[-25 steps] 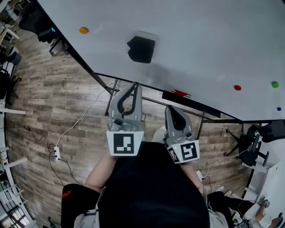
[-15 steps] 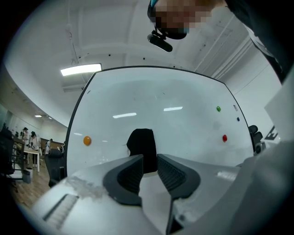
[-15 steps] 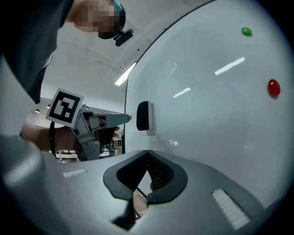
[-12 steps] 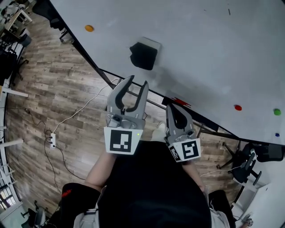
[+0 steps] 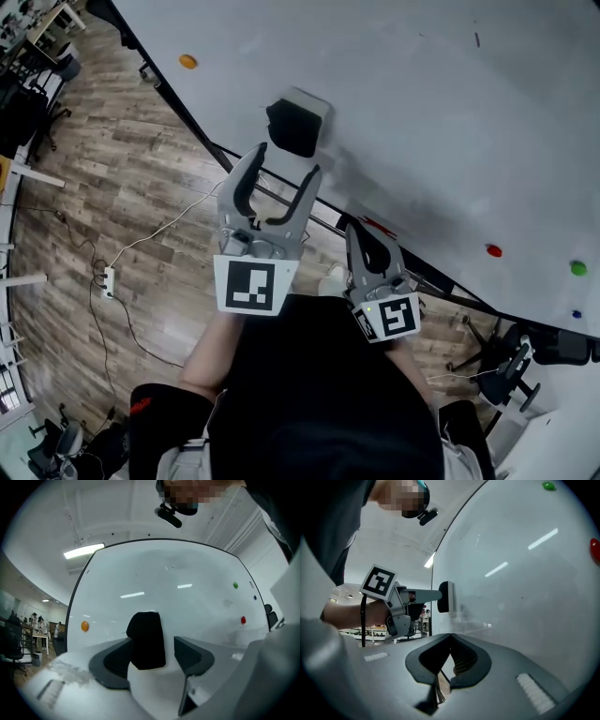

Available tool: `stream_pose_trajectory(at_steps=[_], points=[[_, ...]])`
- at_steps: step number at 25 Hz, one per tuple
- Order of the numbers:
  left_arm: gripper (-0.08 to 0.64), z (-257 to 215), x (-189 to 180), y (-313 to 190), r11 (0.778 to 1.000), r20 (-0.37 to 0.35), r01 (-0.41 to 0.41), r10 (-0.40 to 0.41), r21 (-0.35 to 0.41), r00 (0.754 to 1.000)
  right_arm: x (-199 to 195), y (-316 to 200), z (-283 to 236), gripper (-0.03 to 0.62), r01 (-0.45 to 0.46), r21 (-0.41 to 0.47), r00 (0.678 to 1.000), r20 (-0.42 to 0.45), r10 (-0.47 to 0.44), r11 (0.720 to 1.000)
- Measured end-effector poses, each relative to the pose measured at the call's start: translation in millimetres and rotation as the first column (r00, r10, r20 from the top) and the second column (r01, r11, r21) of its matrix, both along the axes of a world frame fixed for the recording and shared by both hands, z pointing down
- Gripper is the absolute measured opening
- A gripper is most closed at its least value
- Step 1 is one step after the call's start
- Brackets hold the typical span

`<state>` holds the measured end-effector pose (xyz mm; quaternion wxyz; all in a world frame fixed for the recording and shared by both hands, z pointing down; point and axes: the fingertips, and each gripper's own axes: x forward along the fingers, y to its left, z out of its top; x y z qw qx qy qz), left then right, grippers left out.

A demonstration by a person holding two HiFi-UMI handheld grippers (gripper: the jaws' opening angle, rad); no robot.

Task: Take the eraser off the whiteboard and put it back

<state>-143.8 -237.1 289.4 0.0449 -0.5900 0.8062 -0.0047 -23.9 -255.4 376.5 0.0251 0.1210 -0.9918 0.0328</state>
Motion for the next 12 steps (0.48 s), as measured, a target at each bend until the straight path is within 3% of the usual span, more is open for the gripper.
stream_pose_trajectory(at_steps=[12], points=[[0.287, -3.3, -12.0, -19.9, 1.000, -0.020, 0.021, -0.021, -0.014, 1.000, 1.9, -15.4, 0.6, 0.003, -0.022, 0.000, 1.000, -0.002, 0.022, 1.000]])
